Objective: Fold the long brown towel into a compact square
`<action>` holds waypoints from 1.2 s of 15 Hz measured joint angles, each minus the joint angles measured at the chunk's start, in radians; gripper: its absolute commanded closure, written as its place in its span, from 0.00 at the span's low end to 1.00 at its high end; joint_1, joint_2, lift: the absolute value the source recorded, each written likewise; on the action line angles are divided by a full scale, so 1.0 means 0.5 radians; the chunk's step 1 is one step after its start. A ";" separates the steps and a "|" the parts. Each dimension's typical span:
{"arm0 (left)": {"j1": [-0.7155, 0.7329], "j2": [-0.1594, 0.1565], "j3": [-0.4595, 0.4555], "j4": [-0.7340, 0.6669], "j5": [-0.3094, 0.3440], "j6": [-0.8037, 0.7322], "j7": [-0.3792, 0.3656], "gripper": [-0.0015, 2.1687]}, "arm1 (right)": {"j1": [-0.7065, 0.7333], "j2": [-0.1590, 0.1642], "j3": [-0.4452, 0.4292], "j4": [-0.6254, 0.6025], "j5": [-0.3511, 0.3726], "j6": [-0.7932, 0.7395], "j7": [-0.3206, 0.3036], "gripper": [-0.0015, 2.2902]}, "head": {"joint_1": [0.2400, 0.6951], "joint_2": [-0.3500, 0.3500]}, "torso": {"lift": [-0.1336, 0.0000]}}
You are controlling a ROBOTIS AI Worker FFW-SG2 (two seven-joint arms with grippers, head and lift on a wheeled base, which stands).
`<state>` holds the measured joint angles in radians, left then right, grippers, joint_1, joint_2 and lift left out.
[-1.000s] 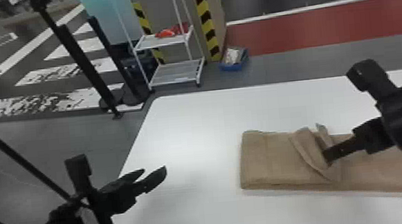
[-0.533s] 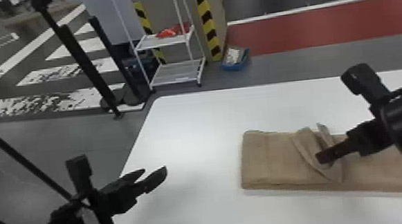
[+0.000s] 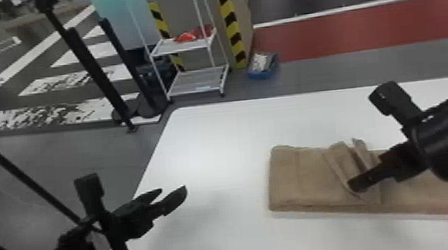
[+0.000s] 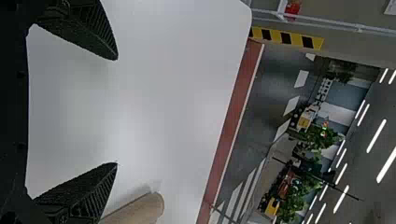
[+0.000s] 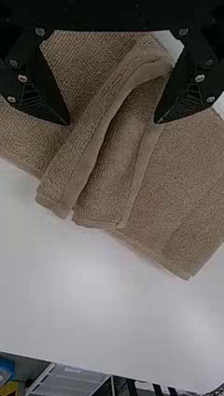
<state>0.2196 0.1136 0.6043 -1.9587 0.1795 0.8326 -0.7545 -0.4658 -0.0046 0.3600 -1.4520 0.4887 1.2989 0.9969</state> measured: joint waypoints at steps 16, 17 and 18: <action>-0.059 0.036 -0.017 0.135 -0.004 -0.090 0.000 0.04 | -0.073 0.000 -0.101 -0.082 0.185 0.405 0.249 0.11 | 1.00 1.00 | 0.07; -0.060 0.036 -0.019 0.137 -0.005 -0.090 0.001 0.04 | -0.069 0.000 -0.109 -0.096 0.196 0.416 0.281 0.11 | 1.00 1.00 | 0.07; -0.061 0.037 -0.021 0.139 -0.006 -0.090 0.002 0.04 | -0.065 0.000 -0.115 -0.106 0.217 0.426 0.319 0.11 | 1.00 1.00 | 0.07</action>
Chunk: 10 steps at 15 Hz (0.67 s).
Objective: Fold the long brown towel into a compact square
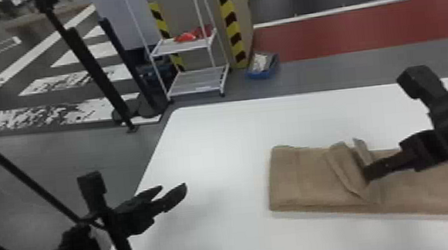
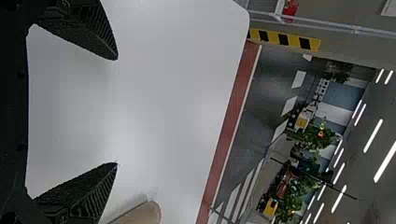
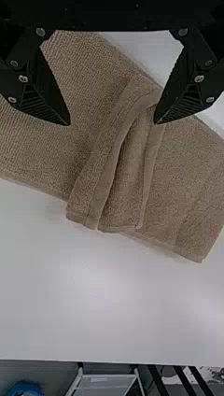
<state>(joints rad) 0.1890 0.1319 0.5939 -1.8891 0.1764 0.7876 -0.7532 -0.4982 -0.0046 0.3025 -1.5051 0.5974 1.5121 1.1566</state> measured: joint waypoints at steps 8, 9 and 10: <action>0.000 -0.003 -0.018 -0.001 -0.003 -0.001 -0.007 0.04 | 0.051 0.000 -0.080 -0.006 -0.104 -0.013 -0.042 0.11 | 1.00 1.00 | 0.07; 0.003 -0.003 -0.017 -0.003 -0.004 0.000 -0.009 0.04 | 0.052 0.000 -0.081 -0.006 -0.136 -0.042 -0.075 0.11 | 1.00 1.00 | 0.07; 0.009 -0.003 -0.017 -0.006 -0.005 0.000 -0.011 0.04 | 0.050 0.000 -0.075 0.001 -0.147 -0.073 -0.103 0.11 | 1.00 1.00 | 0.07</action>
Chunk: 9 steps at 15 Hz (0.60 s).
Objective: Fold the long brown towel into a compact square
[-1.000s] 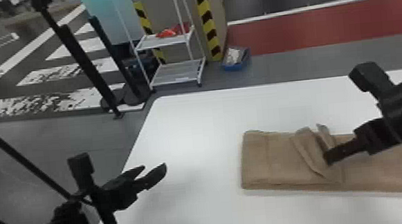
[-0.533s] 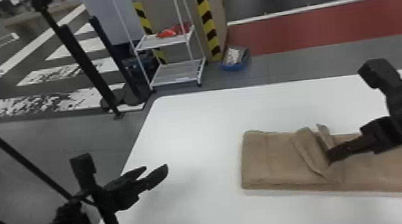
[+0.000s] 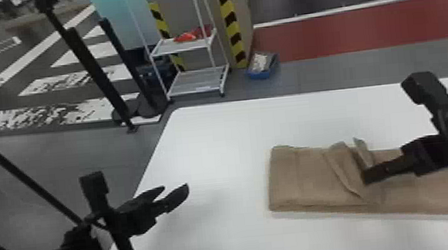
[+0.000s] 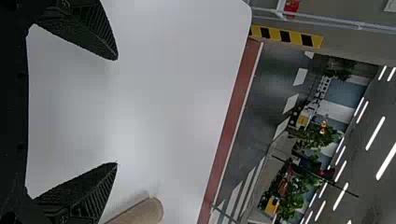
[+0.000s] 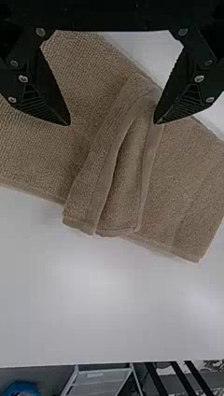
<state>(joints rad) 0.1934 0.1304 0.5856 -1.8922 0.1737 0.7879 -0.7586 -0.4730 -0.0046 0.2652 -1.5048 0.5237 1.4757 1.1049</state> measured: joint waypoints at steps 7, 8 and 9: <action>0.029 -0.003 0.004 -0.008 -0.001 0.000 -0.007 0.04 | -0.099 0.000 0.127 0.265 0.016 -0.134 -0.072 0.20 | 1.00 1.00 | 0.07; 0.031 -0.003 0.004 -0.008 -0.001 0.000 -0.008 0.04 | -0.102 0.000 0.136 0.277 0.018 -0.150 -0.072 0.27 | 1.00 1.00 | 0.07; 0.033 -0.003 0.006 -0.008 -0.001 -0.002 -0.009 0.04 | -0.102 0.000 0.140 0.282 0.019 -0.164 -0.070 0.34 | 1.00 1.00 | 0.07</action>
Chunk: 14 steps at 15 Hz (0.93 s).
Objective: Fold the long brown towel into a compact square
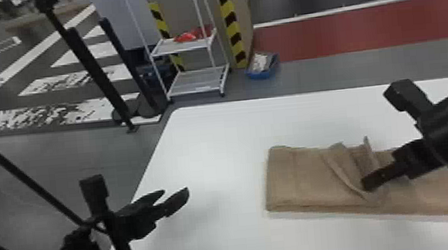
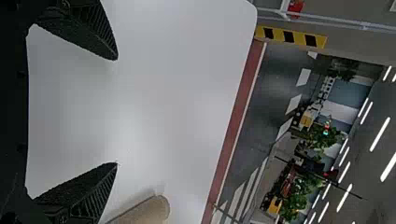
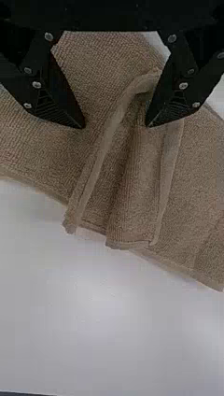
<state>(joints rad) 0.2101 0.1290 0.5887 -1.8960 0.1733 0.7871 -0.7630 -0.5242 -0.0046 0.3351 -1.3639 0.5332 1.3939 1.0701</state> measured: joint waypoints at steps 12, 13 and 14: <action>-0.005 0.042 0.008 0.061 0.006 -0.094 -0.002 0.04 | 0.025 0.000 -0.134 -0.176 -0.091 0.093 -0.006 0.16 | 1.00 1.00 | 0.07; -0.006 0.042 0.008 0.063 0.007 -0.099 -0.002 0.04 | 0.021 0.000 -0.143 -0.177 -0.099 0.082 -0.022 0.16 | 1.00 1.00 | 0.07; -0.006 0.041 0.008 0.064 0.007 -0.102 -0.004 0.04 | 0.019 0.000 -0.143 -0.177 -0.102 0.071 -0.030 0.16 | 1.00 1.00 | 0.07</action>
<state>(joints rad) 0.2072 0.1497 0.5928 -1.8640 0.1770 0.7363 -0.7648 -0.5148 -0.0046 0.2636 -1.4522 0.4824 1.4296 1.0550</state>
